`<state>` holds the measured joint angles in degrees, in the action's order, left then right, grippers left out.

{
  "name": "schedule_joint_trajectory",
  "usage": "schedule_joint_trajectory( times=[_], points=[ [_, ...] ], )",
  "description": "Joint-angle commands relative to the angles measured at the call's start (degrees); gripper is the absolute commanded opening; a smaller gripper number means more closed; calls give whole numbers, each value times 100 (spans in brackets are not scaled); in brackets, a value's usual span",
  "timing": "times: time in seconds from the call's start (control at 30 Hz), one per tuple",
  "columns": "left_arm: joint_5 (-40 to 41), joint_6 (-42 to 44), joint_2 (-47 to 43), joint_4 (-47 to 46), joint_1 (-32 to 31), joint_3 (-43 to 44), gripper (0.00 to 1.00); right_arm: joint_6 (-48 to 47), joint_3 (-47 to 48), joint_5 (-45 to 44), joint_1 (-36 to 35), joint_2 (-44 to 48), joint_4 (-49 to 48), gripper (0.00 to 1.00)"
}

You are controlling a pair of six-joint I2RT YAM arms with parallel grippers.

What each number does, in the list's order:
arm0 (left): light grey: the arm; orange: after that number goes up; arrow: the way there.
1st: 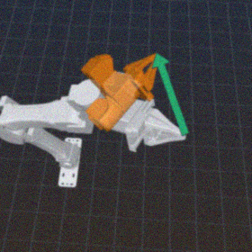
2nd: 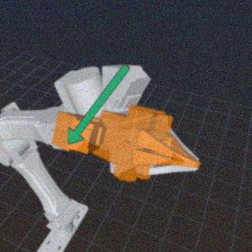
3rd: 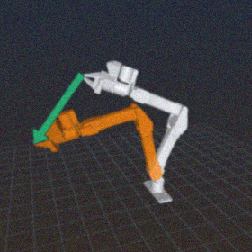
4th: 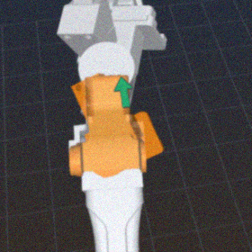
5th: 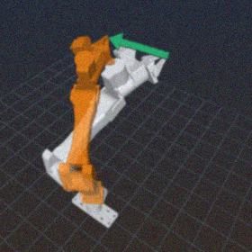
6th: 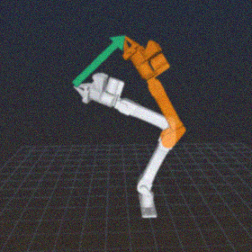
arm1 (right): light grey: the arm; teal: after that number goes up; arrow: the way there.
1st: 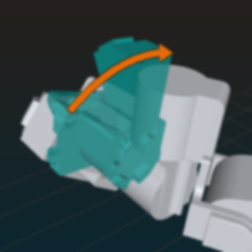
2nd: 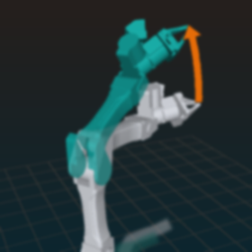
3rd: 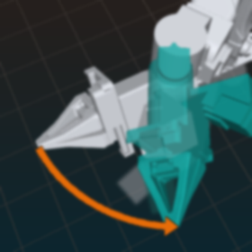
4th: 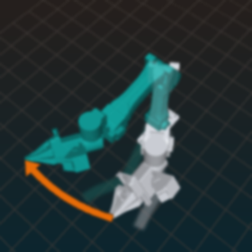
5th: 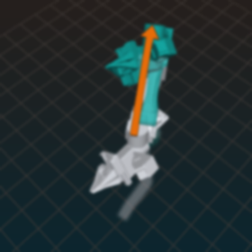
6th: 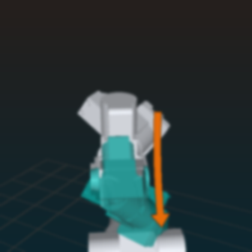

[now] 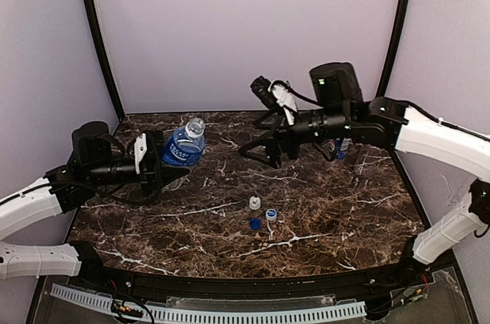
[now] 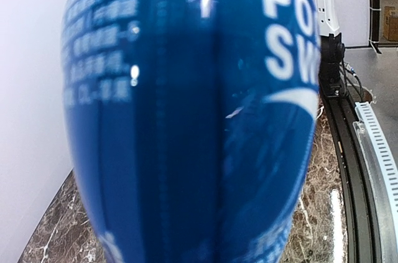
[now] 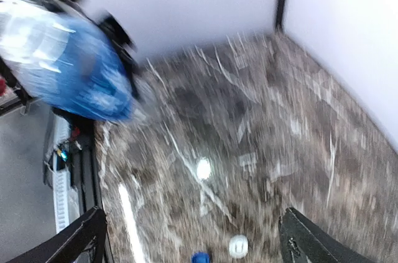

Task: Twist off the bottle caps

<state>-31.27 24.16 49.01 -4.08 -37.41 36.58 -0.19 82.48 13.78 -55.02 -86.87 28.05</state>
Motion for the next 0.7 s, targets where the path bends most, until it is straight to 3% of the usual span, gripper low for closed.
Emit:
schedule_joint_trajectory(
  times=[0.0,0.07,0.23,0.37,0.53,0.67],
  points=[
    [-530,-346,-87,-409,-6,-67,21,-1027,-1514,1833,-342,968,-4356,98],
    [-605,-318,-84,-444,-7,-98,21,-1011,-1438,1876,-413,825,-5035,97],
    [-614,-325,-75,-448,-12,-62,21,-824,-137,2384,-466,-134,-4314,92],
    [-624,-293,-72,-430,-12,-73,21,-758,214,2524,-541,-488,-4372,86],
    [-621,-290,-37,-486,-12,-89,22,-641,476,2697,-549,-802,-4238,61],
    [-596,-269,-26,-491,-12,-89,22,-712,593,2659,-570,-943,-3934,56]
  ],
)
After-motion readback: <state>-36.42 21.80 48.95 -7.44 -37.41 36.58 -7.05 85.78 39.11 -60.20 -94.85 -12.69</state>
